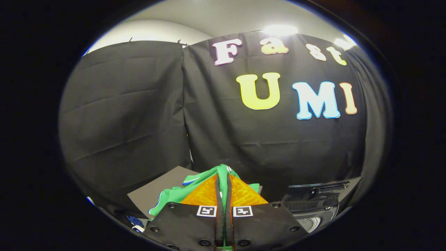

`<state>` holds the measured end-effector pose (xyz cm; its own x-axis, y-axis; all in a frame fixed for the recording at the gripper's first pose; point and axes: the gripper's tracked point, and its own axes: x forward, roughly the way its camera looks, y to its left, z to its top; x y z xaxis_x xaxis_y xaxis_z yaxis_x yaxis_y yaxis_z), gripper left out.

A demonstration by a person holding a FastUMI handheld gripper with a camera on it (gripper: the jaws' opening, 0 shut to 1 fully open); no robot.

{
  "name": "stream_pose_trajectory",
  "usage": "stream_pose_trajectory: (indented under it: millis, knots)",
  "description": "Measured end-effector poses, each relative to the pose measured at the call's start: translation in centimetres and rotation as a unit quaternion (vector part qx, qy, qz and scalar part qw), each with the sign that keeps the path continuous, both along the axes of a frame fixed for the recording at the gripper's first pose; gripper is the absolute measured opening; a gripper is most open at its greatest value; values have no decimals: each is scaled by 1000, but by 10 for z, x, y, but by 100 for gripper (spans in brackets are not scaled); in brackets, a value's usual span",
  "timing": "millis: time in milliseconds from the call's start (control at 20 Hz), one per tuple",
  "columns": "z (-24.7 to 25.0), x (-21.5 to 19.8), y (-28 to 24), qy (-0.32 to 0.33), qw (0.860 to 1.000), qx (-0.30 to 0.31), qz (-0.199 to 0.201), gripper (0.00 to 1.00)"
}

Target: Put the clothes into the washing machine and then close the washing machine lid.

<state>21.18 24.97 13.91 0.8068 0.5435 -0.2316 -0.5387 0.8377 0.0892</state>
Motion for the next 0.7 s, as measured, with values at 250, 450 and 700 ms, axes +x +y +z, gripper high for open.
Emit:
stream_pose_trajectory:
  millis: [250, 450, 700]
  knots:
    - [5, 13, -47, -3, 1000, 9, -29, 3]
    - [6, 22, -88, -7, 998, 9, -56, 3]
    - [6, 34, -139, -8, 996, 12, -93, 3]
